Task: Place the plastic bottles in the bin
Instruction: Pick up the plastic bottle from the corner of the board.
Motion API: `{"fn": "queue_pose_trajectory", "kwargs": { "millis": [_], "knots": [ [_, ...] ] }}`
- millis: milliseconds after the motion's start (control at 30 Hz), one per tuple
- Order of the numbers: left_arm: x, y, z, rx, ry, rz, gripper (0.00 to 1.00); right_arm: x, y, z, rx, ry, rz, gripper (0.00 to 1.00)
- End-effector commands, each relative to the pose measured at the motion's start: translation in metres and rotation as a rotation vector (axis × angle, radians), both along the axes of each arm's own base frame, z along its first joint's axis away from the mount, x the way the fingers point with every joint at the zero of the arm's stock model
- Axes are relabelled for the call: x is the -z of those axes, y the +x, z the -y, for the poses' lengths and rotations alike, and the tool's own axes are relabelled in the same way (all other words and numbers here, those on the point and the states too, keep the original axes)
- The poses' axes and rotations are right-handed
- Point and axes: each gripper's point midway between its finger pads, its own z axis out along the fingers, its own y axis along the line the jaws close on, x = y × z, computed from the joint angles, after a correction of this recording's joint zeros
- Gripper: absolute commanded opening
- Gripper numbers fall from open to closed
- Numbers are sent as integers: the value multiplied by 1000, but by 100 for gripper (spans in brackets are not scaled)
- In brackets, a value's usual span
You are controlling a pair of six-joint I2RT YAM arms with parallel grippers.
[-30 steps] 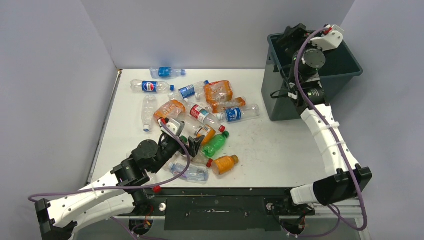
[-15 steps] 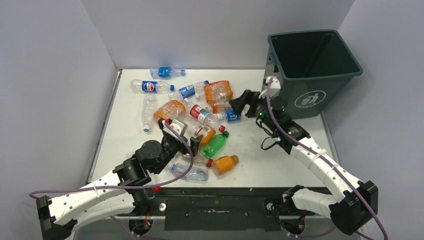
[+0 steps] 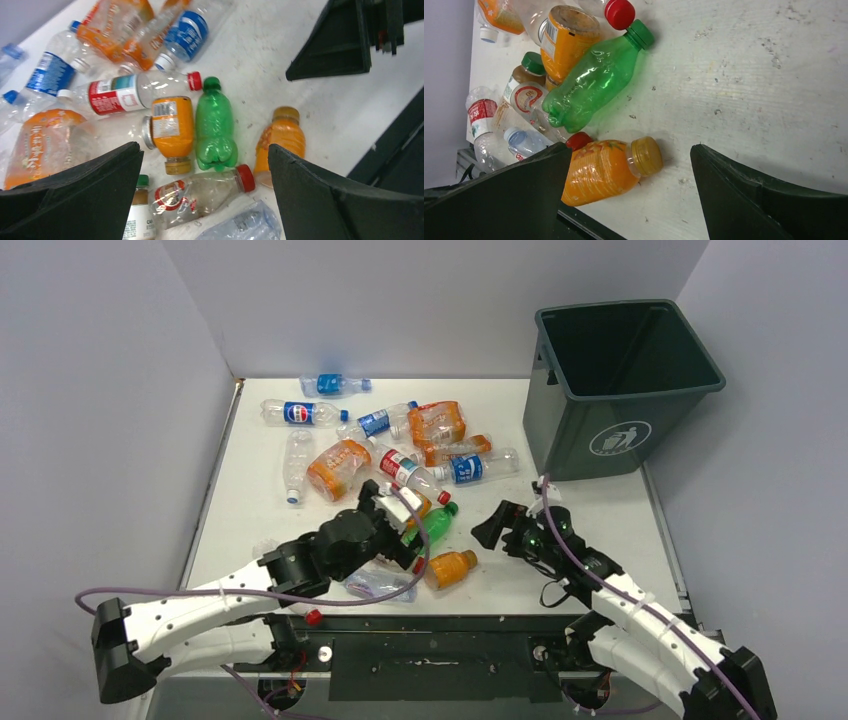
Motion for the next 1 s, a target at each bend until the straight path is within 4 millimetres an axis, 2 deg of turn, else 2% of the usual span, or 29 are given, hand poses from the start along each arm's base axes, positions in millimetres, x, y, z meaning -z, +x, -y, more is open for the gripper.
{"fn": "queue_pose_trajectory", "kwargs": {
  "millis": [0, 100, 267, 400, 500, 633, 967],
  "knots": [
    [18, -24, 30, 173, 168, -87, 96, -20, 5, 16, 145, 73, 64, 93],
    [44, -36, 43, 226, 345, -157, 96, -24, 5, 34, 222, 47, 95, 93],
    [68, -44, 61, 283, 493, -258, 96, -33, 4, 53, 294, 25, 142, 94],
    [85, -53, 76, 369, 586, -333, 96, -34, 3, 54, 295, 30, 145, 93],
    [103, -49, 83, 374, 687, -350, 96, -34, 3, 50, 277, 40, 145, 94],
    [124, -41, 86, 349, 769, -357, 96, -38, 3, 45, 248, 41, 147, 94],
    [151, -39, 88, 352, 828, -408, 99, -50, 4, 48, 248, 30, 179, 95]
  ]
}}
